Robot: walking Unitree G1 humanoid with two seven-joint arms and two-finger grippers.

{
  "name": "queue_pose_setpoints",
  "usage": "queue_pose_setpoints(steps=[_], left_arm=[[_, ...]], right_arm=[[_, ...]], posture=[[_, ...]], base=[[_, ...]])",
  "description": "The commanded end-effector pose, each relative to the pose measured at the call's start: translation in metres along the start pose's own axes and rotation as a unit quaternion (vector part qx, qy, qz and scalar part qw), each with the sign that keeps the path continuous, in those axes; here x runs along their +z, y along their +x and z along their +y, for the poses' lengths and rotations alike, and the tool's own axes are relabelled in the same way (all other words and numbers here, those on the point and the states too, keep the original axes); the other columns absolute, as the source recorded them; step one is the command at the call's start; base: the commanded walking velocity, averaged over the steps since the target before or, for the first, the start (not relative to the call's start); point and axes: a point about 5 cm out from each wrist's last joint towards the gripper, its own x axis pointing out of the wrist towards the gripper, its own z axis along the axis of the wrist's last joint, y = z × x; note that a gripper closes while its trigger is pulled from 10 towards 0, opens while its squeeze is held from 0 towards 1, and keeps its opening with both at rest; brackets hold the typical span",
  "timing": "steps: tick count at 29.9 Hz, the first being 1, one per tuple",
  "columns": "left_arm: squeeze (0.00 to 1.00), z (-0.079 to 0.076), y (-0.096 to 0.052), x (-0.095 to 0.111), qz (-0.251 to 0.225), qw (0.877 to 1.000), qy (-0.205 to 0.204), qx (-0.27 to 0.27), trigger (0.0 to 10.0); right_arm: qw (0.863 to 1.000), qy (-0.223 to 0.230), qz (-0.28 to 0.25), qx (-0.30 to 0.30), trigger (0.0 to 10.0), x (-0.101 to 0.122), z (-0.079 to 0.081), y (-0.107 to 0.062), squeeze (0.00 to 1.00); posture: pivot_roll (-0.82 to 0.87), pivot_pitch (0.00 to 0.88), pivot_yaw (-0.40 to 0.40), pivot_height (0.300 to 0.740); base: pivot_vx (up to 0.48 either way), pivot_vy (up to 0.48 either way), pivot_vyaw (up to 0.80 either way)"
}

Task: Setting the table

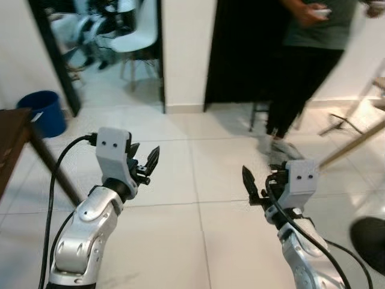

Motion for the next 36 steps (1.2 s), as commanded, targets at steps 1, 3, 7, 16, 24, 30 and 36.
queue_pose_setpoints(steps=[1, 3, 7, 16, 24, 30, 36], left_arm=[[0.0, 0.0037, -0.0018, -0.0056, 0.012, 1.0, 0.002, 0.009, 10.0], [0.0, 0.0037, -0.0017, -0.0054, 0.012, 1.0, 0.002, 0.009, 10.0], [0.0, 0.0034, -0.0018, -0.0053, 0.012, 1.0, -0.005, 0.011, 10.0], [0.0, 0.0034, -0.0011, -0.0044, 0.013, 1.0, -0.003, 0.011, 10.0], [0.0, 0.003, -0.0011, -0.0045, 0.013, 1.0, -0.002, 0.011, 10.0], [0.0, 0.003, -0.001, -0.0043, 0.013, 1.0, -0.001, 0.013, 10.0], [0.0, 0.003, -0.0003, -0.0038, 0.013, 1.0, -0.001, 0.015, 10.0]], right_arm=[[1.0, 0.004, 0.008, 0.002, 10.0, -0.0046, 0.0019, -0.0007, 0.0], [1.0, 0.004, 0.008, 0.002, 10.0, -0.0046, 0.0019, -0.0004, 0.0], [1.0, 0.004, 0.008, 0.002, 10.0, -0.0048, 0.002, -0.0006, 0.0], [1.0, 0.005, 0.01, 0.001, 10.0, -0.0059, 0.0018, -0.0014, 0.0], [1.0, 0.005, 0.012, 0.001, 10.0, -0.0064, 0.0023, -0.0018, 0.0], [1.0, 0.006, 0.012, 0.002, 10.0, -0.0068, 0.0025, -0.0018, 0.0], [1.0, 0.006, 0.013, 0.002, 10.0, -0.0074, 0.0028, -0.0018, 0.0]], posture=[[-0.09, 0.0, 0.07, 0.74], [-0.09, 0.0, 0.07, 0.74], [-0.09, 0.0, 0.07, 0.74], [-0.09, 0.0, 0.072, 0.74], [-0.09, 0.0, 0.072, 0.74], [-0.09, 0.0, 0.072, 0.74], [-0.09, 0.0, 0.072, 0.74]], base=[[0.0, 0.0, -0.8], [0.0, 0.0, -0.8], [0.0, 0.0, -0.8], [0.0, 0.0, -0.8], [0.0, 0.0, -0.8], [0.0, 0.0, -0.8], [0.0, 0.0, -0.8]])
